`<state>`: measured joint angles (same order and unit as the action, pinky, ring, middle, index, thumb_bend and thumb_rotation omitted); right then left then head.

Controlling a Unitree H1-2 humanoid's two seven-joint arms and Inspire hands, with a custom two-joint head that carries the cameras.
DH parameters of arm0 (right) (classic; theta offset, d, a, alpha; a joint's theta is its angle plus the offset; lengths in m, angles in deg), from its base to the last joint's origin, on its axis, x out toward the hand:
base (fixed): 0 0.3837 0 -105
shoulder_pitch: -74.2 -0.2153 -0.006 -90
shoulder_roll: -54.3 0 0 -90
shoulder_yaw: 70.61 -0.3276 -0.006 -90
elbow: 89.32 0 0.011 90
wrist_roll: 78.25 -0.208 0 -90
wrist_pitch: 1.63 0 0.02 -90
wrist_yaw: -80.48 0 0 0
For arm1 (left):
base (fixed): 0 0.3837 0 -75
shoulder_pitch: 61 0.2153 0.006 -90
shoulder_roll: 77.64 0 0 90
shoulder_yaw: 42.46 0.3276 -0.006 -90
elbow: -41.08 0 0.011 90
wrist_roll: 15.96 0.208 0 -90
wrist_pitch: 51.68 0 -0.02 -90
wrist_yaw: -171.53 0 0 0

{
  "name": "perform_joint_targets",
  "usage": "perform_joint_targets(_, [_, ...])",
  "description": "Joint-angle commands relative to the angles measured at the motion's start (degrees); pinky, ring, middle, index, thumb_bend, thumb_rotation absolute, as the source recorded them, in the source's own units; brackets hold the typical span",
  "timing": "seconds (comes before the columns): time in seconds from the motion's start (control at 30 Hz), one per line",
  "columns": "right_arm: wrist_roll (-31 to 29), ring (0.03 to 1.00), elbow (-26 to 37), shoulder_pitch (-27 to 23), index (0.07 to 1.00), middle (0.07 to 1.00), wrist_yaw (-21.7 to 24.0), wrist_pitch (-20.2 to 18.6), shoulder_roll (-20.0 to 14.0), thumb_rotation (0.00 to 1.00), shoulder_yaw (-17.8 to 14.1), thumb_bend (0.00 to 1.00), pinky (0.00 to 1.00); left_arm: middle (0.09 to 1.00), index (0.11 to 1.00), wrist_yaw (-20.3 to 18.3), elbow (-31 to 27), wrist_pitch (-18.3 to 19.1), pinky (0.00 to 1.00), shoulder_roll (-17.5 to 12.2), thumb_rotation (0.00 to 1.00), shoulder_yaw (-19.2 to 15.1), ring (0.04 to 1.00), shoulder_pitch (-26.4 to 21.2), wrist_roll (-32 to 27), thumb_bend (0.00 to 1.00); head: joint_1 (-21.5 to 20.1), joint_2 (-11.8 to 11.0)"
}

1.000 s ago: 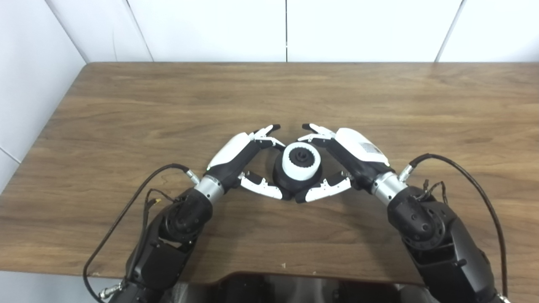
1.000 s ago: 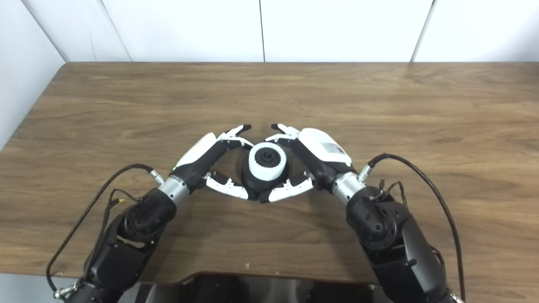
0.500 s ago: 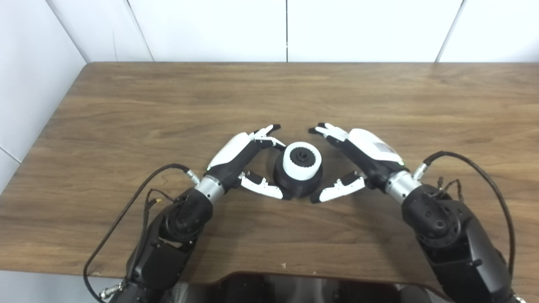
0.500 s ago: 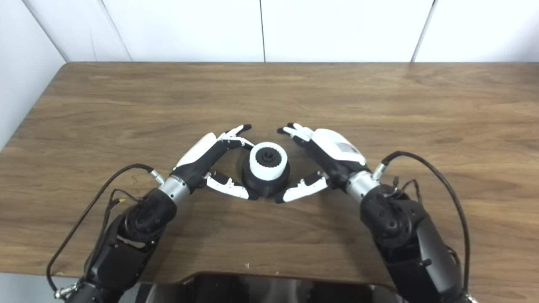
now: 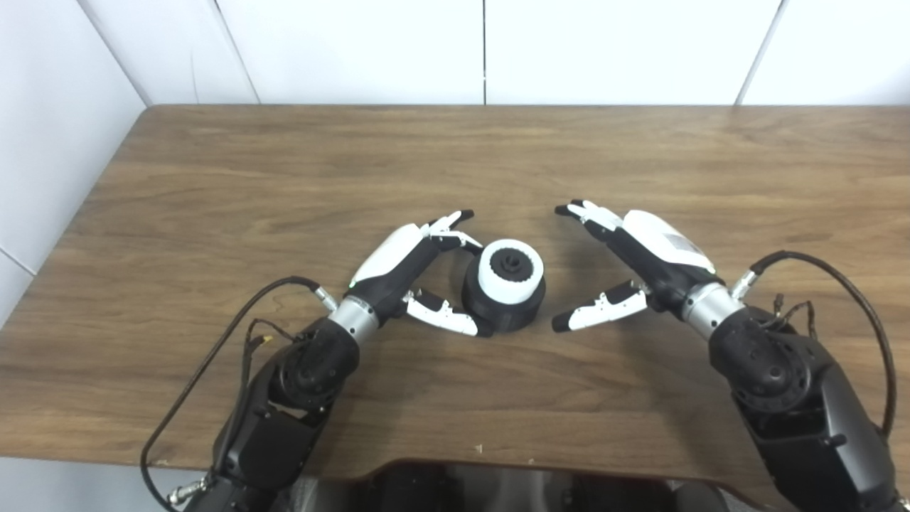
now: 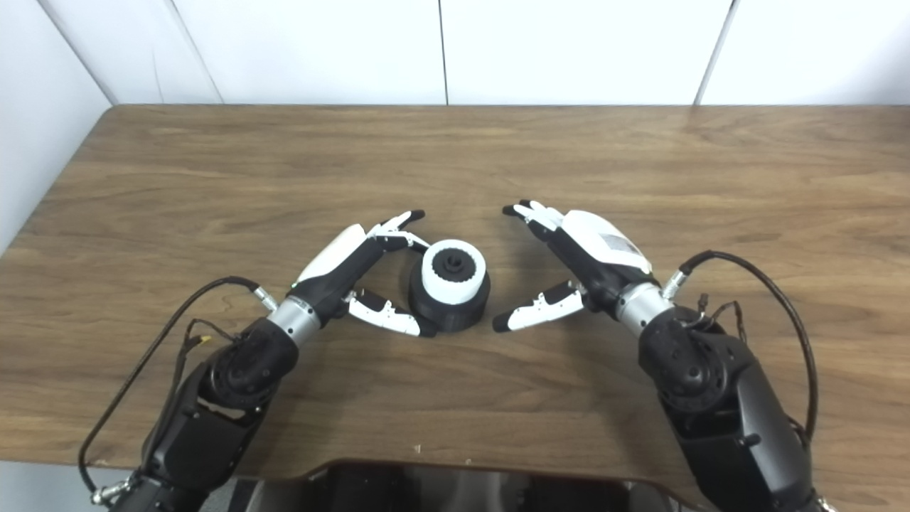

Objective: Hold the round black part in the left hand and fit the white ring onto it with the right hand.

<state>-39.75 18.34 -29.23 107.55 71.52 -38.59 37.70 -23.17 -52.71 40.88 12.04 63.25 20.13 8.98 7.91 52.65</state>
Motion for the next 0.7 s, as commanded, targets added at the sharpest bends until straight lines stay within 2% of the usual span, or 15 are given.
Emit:
perform_joint_targets(0.0, [-0.65,0.990,2.17,-1.39,0.953,0.992,-0.60,0.83,-0.66,0.44,-1.02,1.00,0.94,1.000,0.639,-0.74,-0.19,0.61,1.00,-0.63,0.35,0.05,1.000,-0.88,-0.05,0.96,-0.03,0.00])
perform_joint_targets(0.67, [-0.57,0.982,3.29,-1.22,0.939,0.992,-0.55,0.30,-2.47,0.45,-2.65,1.00,0.92,1.000,0.680,-1.43,-0.92,2.28,1.00,-1.18,0.36,0.54,1.000,-1.15,1.10,1.00,-0.03,0.09])
